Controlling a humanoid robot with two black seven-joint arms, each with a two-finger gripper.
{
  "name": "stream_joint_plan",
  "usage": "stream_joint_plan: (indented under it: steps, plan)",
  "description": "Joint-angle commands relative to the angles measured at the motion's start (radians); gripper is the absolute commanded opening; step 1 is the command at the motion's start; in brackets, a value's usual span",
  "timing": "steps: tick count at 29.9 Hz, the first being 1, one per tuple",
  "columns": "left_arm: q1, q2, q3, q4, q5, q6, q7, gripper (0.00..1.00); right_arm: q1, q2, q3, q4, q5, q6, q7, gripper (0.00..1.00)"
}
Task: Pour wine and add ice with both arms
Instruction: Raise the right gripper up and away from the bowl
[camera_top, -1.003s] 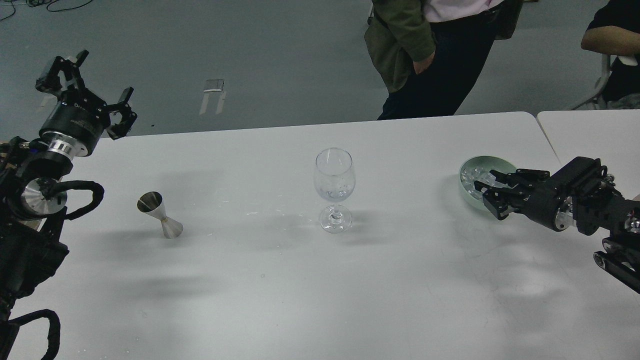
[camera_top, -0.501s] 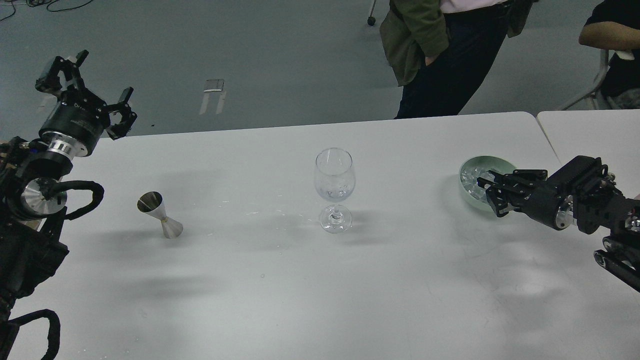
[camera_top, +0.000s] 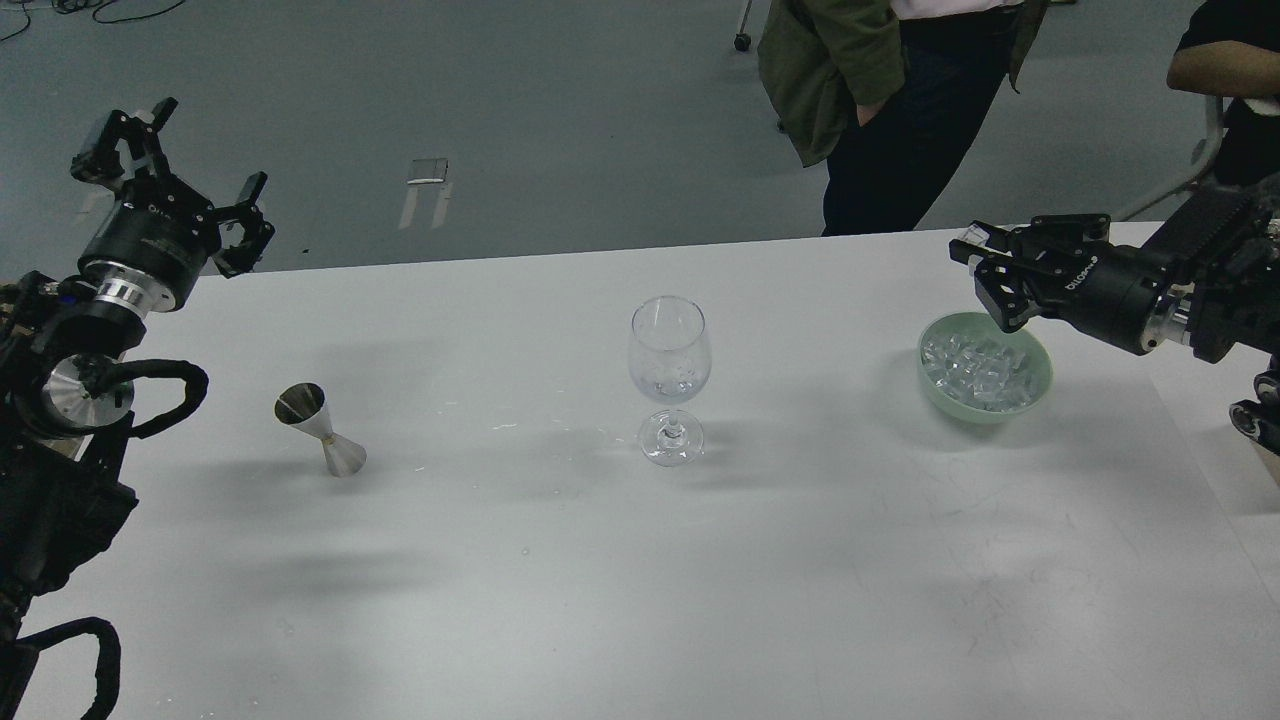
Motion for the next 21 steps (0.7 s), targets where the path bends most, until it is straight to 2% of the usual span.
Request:
stream_joint_plan:
  steps: [1,21]
  plan:
    - [-0.006,0.001,0.0,0.0,0.0,0.0,0.002,0.98,0.022,-0.035,0.007,0.075,0.003,0.01,0.0,0.0]
    - [-0.009,0.001,0.0,0.0,0.0,0.0,0.002,0.98,0.139,-0.034,0.013,0.187,0.026,0.05,0.0,0.0]
